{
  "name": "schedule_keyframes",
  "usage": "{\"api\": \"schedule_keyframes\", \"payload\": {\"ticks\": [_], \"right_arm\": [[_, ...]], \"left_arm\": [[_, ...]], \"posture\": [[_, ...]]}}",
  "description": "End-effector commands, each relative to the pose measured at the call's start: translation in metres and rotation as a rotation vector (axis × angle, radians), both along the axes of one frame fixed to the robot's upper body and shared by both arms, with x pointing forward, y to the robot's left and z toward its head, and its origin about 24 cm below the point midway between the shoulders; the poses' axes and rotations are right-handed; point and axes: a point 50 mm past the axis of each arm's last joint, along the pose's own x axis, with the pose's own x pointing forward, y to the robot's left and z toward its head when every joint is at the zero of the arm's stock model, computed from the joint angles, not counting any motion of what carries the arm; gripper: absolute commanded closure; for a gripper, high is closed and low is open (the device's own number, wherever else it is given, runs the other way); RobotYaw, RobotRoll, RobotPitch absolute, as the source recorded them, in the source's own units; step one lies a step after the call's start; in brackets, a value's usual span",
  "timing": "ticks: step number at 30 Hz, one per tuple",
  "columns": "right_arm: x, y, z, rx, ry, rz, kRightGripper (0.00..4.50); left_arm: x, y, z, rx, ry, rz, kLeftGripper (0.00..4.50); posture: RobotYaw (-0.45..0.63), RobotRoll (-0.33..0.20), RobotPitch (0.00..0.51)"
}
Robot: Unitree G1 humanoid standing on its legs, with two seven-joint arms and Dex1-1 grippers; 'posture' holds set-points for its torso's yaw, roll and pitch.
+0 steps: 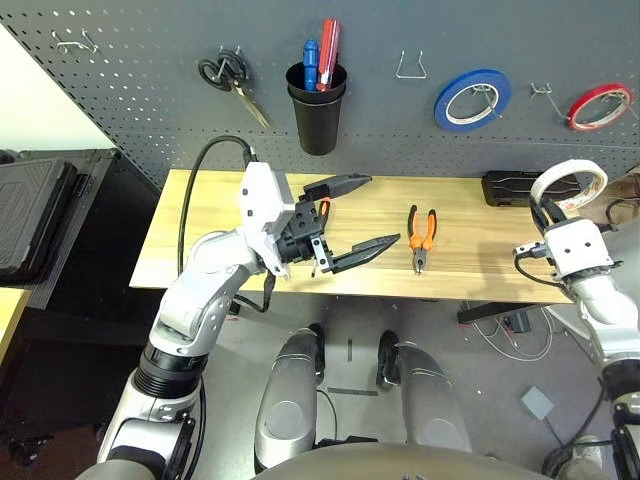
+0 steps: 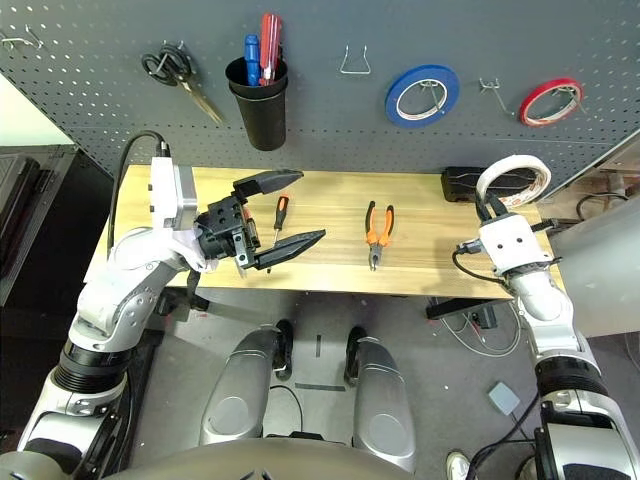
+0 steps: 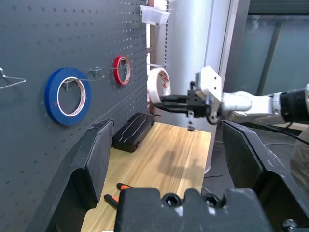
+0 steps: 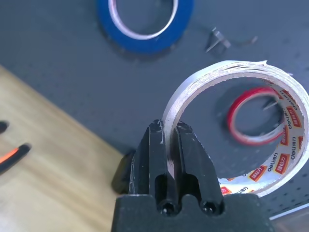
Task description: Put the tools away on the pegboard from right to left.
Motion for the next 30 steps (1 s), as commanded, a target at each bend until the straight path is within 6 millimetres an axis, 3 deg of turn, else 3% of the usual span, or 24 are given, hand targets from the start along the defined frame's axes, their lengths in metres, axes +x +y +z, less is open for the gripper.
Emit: {"api": "schedule_keyframes", "payload": {"ticks": [1, 8, 21, 26, 30], "right_arm": [[0.01, -0.006, 0.012, 0.011, -0.037, -0.038, 4.46], [0.048, 0.001, 0.04, 0.062, -0.03, -0.036, 4.46], [0.101, 0.018, 0.066, 0.13, 0.137, -0.088, 4.46], [0.105, 0.023, 0.067, 0.15, 0.117, -0.112, 2.84], [0.095, 0.024, 0.057, 0.144, 0.066, -0.058, 1.29]], "left_arm": [[-0.002, -0.004, 0.002, 0.002, -0.003, -0.028, 0.0], [0.0, -0.006, 0.002, 0.011, -0.002, -0.038, 0.0], [0.003, -0.007, 0.001, 0.037, -0.009, -0.032, 0.0], [0.005, -0.007, 0.0, 0.051, -0.016, -0.013, 0.0], [0.004, -0.006, -0.001, 0.055, -0.014, 0.001, 0.0]], "posture": [[0.15, 0.0, 0.191], [0.14, 0.0, 0.195], [0.16, 0.0, 0.199], [0.18, 0.0, 0.201], [0.19, 0.0, 0.208]]}}
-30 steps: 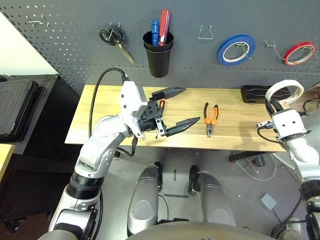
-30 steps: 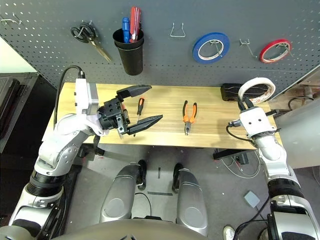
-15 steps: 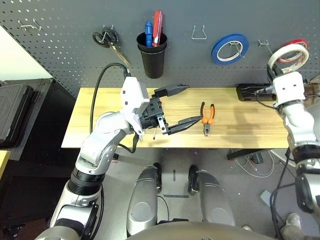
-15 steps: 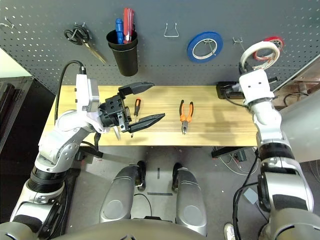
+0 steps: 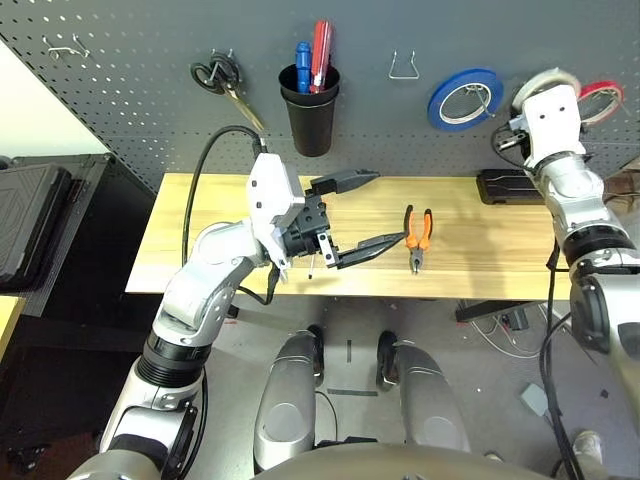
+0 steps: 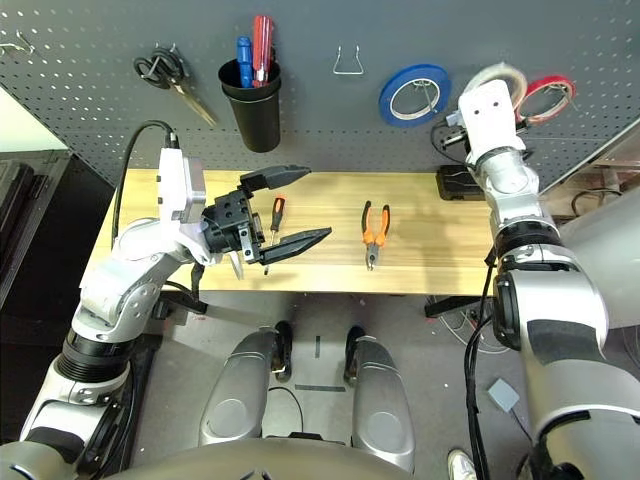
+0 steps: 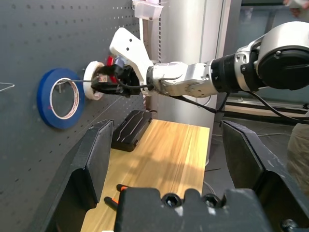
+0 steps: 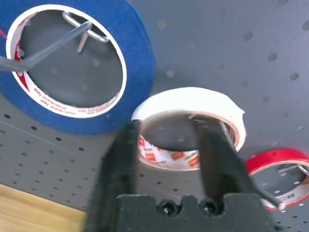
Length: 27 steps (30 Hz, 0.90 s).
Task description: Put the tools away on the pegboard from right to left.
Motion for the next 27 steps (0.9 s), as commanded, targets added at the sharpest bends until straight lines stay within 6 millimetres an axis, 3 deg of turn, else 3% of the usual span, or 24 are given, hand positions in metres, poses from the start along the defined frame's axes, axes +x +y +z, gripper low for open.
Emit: {"api": "schedule_keyframes", "payload": {"ticks": [1, 3, 4, 11, 16, 22, 27], "right_arm": [[-0.013, -0.004, -0.016, 0.017, -0.033, 0.024, 0.94], [-0.021, -0.01, -0.023, 0.053, -0.059, 0.018, 0.11], [-0.025, -0.012, -0.027, 0.053, -0.067, 0.023, 0.02], [-0.057, -0.019, -0.056, 0.055, -0.057, 0.075, 0.02], [-0.075, -0.018, -0.085, 0.141, 0.1, 0.074, 0.02], [-0.086, 0.007, -0.105, 0.274, 0.325, 0.094, 0.02], [-0.086, 0.029, -0.111, 0.462, 0.503, 0.06, 0.02]], "left_arm": [[-0.002, -0.001, -0.004, 0.018, 0.001, 0.001, 0.0], [-0.001, 0.0, -0.006, 0.031, 0.006, 0.008, 0.0], [-0.001, 0.0, -0.008, 0.039, 0.009, 0.013, 0.0], [0.002, 0.006, -0.024, 0.123, 0.047, 0.041, 0.0], [0.007, 0.012, -0.037, 0.204, 0.089, 0.076, 0.0], [0.011, 0.018, -0.051, 0.309, 0.104, 0.099, 0.0], [0.013, 0.022, -0.058, 0.389, 0.118, 0.116, 0.0]], "posture": [[0.19, 0.0, 0.208], [0.19, 0.0, 0.211], [0.18, 0.0, 0.211], [0.16, 0.0, 0.214], [0.15, 0.0, 0.215], [0.14, 0.0, 0.219], [0.14, 0.0, 0.225]]}}
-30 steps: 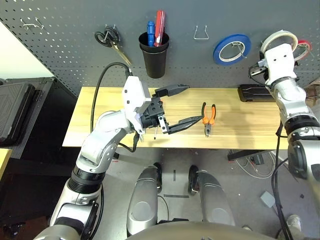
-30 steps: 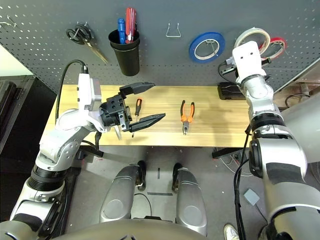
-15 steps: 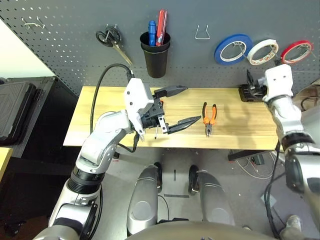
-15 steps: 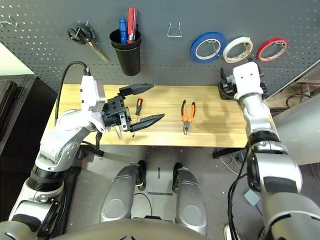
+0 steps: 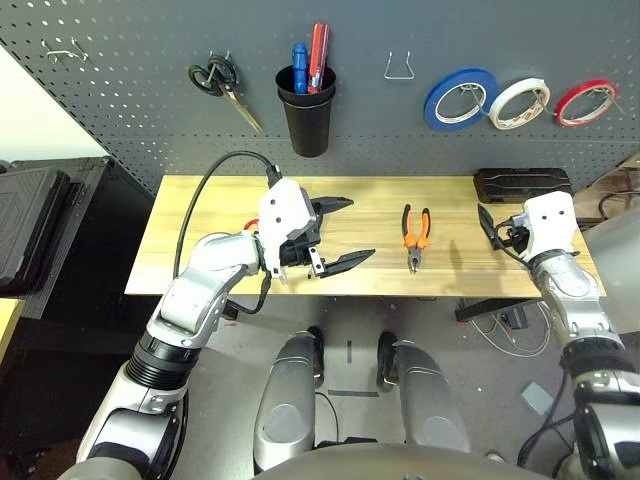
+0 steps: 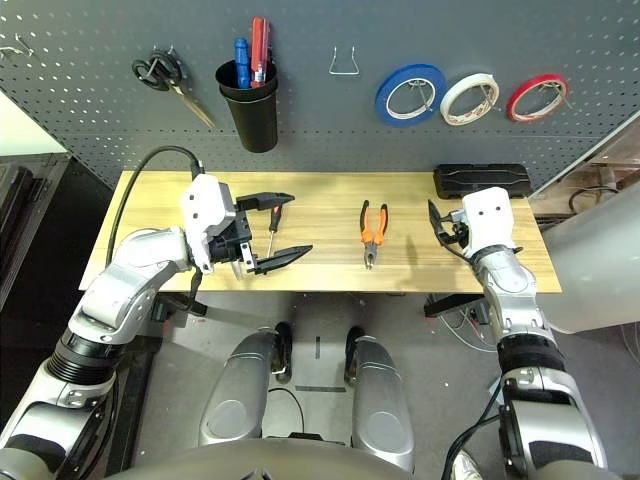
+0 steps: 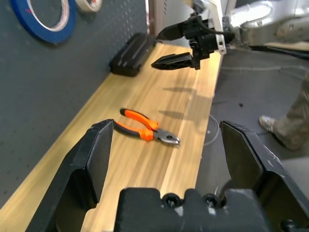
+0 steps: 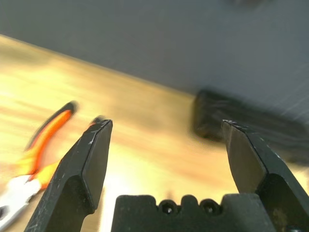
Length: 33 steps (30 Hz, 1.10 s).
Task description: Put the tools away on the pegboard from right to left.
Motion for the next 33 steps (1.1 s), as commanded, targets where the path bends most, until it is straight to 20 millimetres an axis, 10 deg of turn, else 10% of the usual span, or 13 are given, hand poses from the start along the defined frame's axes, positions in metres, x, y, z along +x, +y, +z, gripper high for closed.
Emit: {"api": "schedule_keyframes", "payload": {"ticks": [1, 33], "right_arm": [[-0.001, 0.015, -0.006, 0.143, 0.167, -0.035, 0.02], [0.059, 0.088, -0.015, 0.373, 0.775, -0.236, 0.02]], "left_arm": [[0.001, 0.004, -0.012, 0.1, 0.043, 0.006, 0.0], [0.019, 0.006, -0.02, 0.305, 0.053, 0.097, 0.0]], "posture": [[0.14, 0.0, 0.225], [0.2, 0.0, 0.297]]}}
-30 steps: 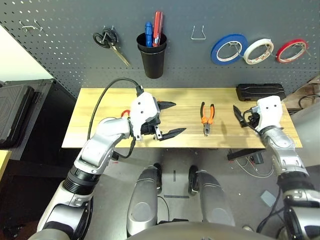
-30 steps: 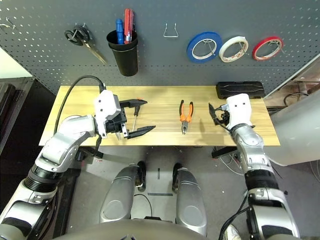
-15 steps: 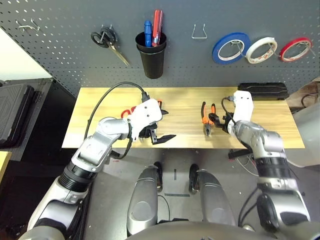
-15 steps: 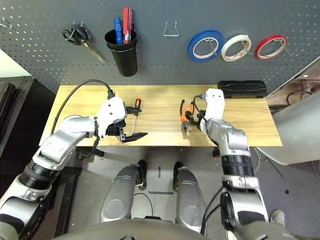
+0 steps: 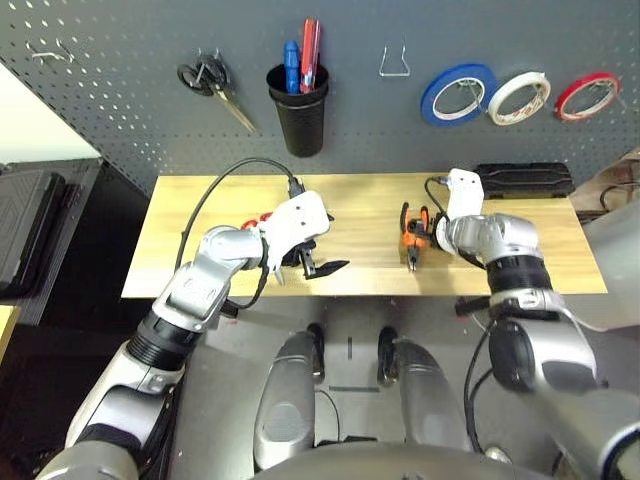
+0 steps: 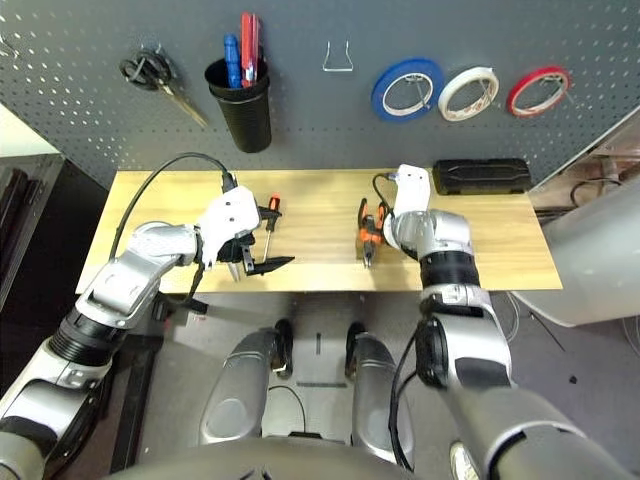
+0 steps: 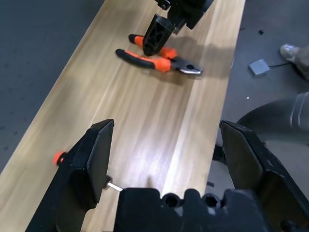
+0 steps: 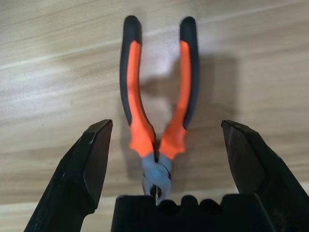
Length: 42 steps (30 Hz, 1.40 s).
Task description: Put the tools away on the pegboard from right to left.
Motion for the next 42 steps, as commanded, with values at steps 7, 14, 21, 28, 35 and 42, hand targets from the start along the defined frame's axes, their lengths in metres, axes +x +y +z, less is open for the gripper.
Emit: {"api": "schedule_keyframes", "payload": {"ticks": [7, 14, 21, 28, 35, 42], "right_arm": [[0.0, 0.007, -0.022, -0.023, 0.063, -0.011, 0.02], [-0.001, 0.005, -0.029, -0.043, 0.061, -0.032, 0.39], [-0.002, 0.003, -0.03, -0.036, 0.064, -0.052, 1.98], [0.003, -0.006, -0.022, -0.11, -0.011, 0.026, 1.98], [0.003, -0.035, 0.005, -0.268, -0.24, 0.236, 1.98], [-0.021, -0.052, 0.026, -0.399, -0.46, 0.399, 1.98]], "left_arm": [[-0.002, -0.002, -0.005, 0.028, 0.012, 0.017, 0.0], [-0.001, -0.003, -0.005, 0.028, 0.011, 0.03, 0.0], [-0.001, -0.005, -0.006, 0.025, 0.011, 0.035, 0.0], [-0.001, -0.006, -0.004, 0.005, 0.005, 0.029, 0.0], [-0.008, -0.009, 0.013, -0.134, -0.019, -0.022, 0.0], [-0.018, -0.013, 0.038, -0.322, -0.071, -0.095, 0.0]], "posture": [[0.22, 0.0, 0.313], [0.22, 0.0, 0.318], [0.22, 0.0, 0.321], [0.22, 0.0, 0.307], [0.21, 0.0, 0.285], [0.2, 0.0, 0.265]]}}
